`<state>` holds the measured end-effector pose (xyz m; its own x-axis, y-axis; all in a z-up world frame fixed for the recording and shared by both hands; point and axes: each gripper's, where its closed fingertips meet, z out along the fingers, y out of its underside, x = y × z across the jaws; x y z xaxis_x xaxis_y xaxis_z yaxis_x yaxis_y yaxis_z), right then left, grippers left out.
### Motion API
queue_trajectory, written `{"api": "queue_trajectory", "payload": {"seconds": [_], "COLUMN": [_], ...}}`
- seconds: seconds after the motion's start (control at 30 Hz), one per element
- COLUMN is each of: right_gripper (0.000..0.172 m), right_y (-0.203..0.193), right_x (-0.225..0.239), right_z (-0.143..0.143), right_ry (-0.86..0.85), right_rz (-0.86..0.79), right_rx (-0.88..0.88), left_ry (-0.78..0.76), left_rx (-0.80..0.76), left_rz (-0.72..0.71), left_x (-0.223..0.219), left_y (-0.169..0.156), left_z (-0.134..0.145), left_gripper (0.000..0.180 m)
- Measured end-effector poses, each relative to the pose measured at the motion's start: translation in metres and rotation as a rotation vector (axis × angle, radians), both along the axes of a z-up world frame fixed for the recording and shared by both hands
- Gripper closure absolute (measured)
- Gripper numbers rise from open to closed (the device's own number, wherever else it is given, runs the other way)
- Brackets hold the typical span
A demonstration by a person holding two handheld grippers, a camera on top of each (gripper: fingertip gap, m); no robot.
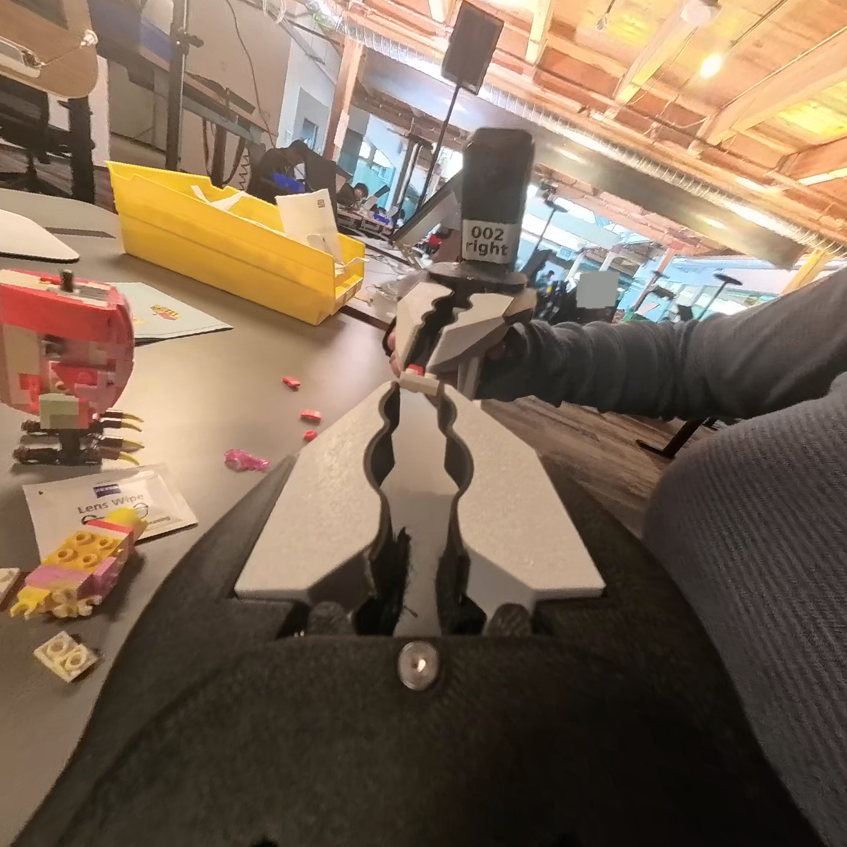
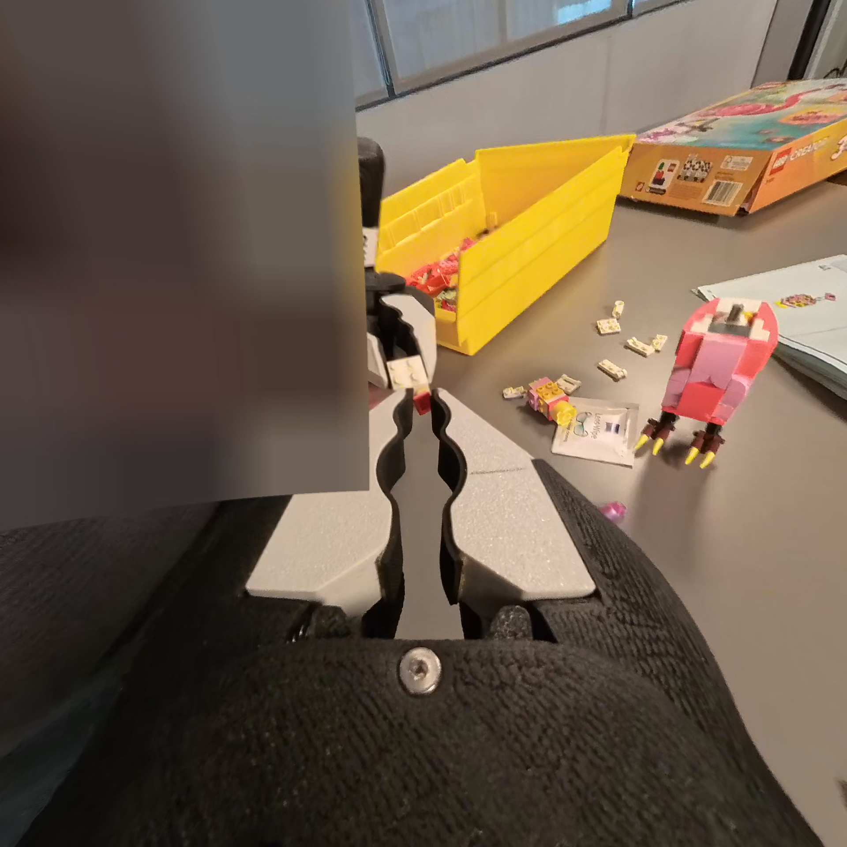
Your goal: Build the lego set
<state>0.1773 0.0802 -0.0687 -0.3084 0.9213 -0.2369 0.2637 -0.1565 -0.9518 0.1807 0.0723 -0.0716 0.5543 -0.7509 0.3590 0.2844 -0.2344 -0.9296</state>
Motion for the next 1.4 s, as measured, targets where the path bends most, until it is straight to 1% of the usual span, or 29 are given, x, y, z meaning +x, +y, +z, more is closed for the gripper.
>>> {"api": "queue_trajectory", "payload": {"seconds": [0.03, 0.13, 0.17, 0.23, 0.3, 0.37, 0.43, 0.5, 0.57, 0.63, 0.8, 1.0, 1.17, 1.23, 1.4], "right_gripper": [0.166, 0.166, 0.166, 0.166, 0.166, 0.166, 0.166, 0.166, 0.166, 0.166, 0.153, 0.151, 0.153, 0.154, 0.160], "right_y": [0.004, 0.021, 0.024, 0.024, 0.022, 0.029, 0.039, 0.049, 0.056, 0.057, 0.053, 0.052, 0.052, 0.049, 0.029], "right_x": [0.001, 0.007, 0.009, 0.011, 0.011, 0.013, 0.019, 0.030, 0.039, 0.045, 0.051, 0.059, 0.062, 0.062, 0.064], "right_z": [-0.006, -0.028, -0.032, -0.030, -0.028, -0.036, -0.057, -0.080, -0.093, -0.100, -0.111, -0.114, -0.112, -0.112, -0.105], "right_ry": [-0.025, -0.128, -0.137, -0.123, -0.123, -0.176, -0.298, -0.433, -0.520, -0.566, -0.599, -0.567, -0.517, -0.510, -0.467], "right_rz": [-0.009, -0.050, -0.056, -0.054, -0.046, -0.074, -0.104, -0.110, -0.097, -0.072, -0.054, -0.051, -0.043, -0.032, 0.083], "right_rx": [0.012, 0.048, 0.063, 0.058, 0.004, -0.021, 0.074, 0.258, 0.444, 0.532, 0.475, 0.365, 0.327, 0.287, 0.239], "left_ry": [0.028, 0.157, 0.196, 0.208, 0.227, 0.250, 0.265, 0.276, 0.282, 0.283, 0.286, 0.287, 0.293, 0.293, 0.289], "left_rx": [-0.005, -0.023, -0.037, -0.036, -0.035, -0.032, -0.031, -0.033, -0.039, -0.043, -0.048, -0.054, -0.059, -0.061, -0.066], "left_rz": [0.018, 0.080, 0.086, 0.083, 0.090, 0.097, 0.100, 0.100, 0.095, 0.091, 0.088, 0.079, 0.072, 0.071, 0.066], "left_x": [-0.001, -0.006, -0.006, -0.004, -0.003, -0.002, -0.001, -0.001, 0.000, 0.001, 0.001, 0.002, 0.003, 0.003, 0.003], "left_y": [0.002, 0.009, 0.011, 0.010, 0.011, 0.011, 0.012, 0.012, 0.012, 0.012, 0.011, 0.011, 0.011, 0.011, 0.011], "left_z": [-0.003, -0.019, -0.024, -0.025, -0.027, -0.028, -0.030, -0.031, -0.032, -0.033, -0.034, -0.035, -0.036, -0.036, -0.036], "left_gripper": [0.166, 0.166, 0.166, 0.166, 0.166, 0.166, 0.166, 0.166, 0.166, 0.166, 0.166, 0.166, 0.166, 0.166, 0.166]}}
